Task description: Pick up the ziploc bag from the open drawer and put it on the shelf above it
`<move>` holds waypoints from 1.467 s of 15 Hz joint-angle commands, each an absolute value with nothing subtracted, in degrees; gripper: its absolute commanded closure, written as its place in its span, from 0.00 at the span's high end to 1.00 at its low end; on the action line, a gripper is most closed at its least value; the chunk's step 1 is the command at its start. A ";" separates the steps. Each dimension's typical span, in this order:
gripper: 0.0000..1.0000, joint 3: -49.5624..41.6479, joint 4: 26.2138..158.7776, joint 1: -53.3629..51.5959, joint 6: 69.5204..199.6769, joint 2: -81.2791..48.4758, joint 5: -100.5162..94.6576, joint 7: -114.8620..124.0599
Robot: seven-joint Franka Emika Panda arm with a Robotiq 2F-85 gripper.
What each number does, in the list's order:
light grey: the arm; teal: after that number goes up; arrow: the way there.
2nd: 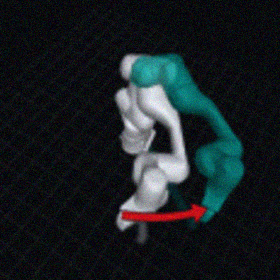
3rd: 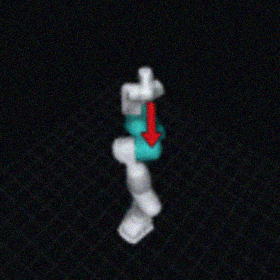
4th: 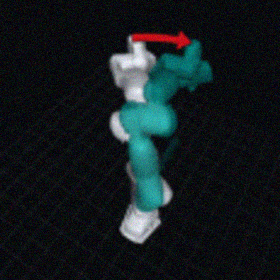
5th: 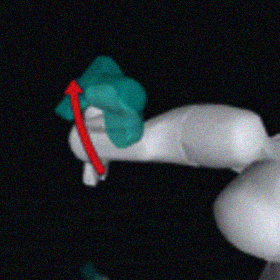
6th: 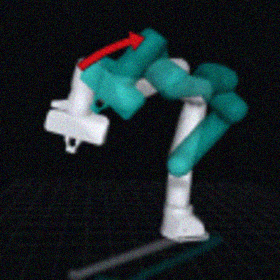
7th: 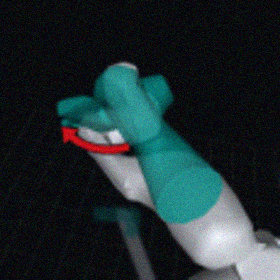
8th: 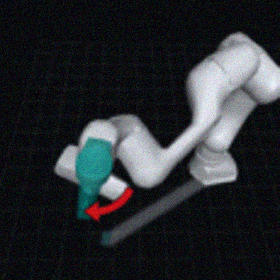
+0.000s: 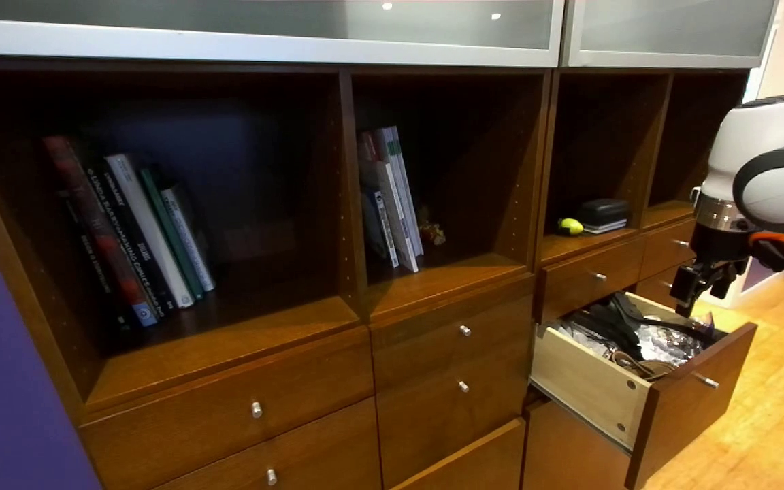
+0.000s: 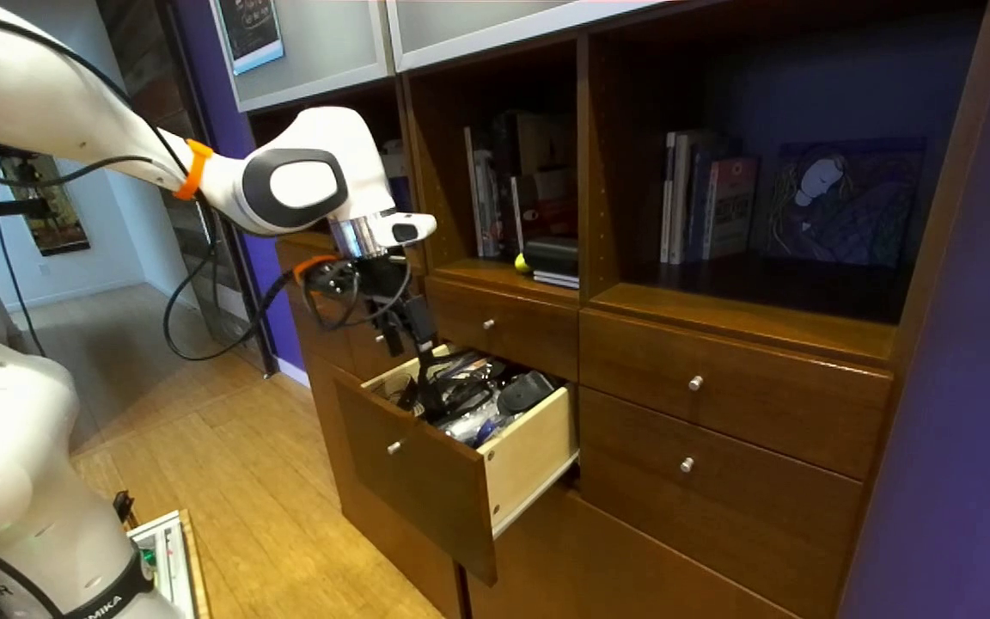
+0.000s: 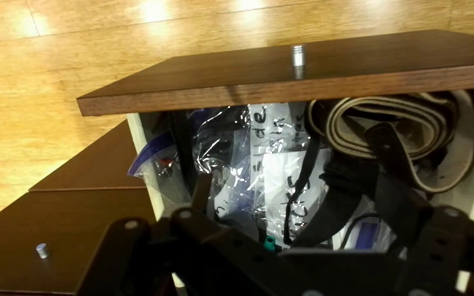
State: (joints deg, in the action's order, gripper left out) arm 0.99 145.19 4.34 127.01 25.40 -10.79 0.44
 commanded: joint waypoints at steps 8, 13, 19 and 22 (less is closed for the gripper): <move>1.00 0.56 142.42 5.86 131.55 18.39 -16.85 1.40; 1.00 -0.48 141.66 5.83 134.29 14.09 -17.23 -0.55; 1.00 -1.50 140.79 6.79 139.57 9.08 -22.50 0.11; 0.98 -2.31 139.87 7.12 142.17 7.38 -24.47 -0.49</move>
State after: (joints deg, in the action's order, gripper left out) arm -1.50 141.57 6.66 139.86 9.53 -21.71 0.12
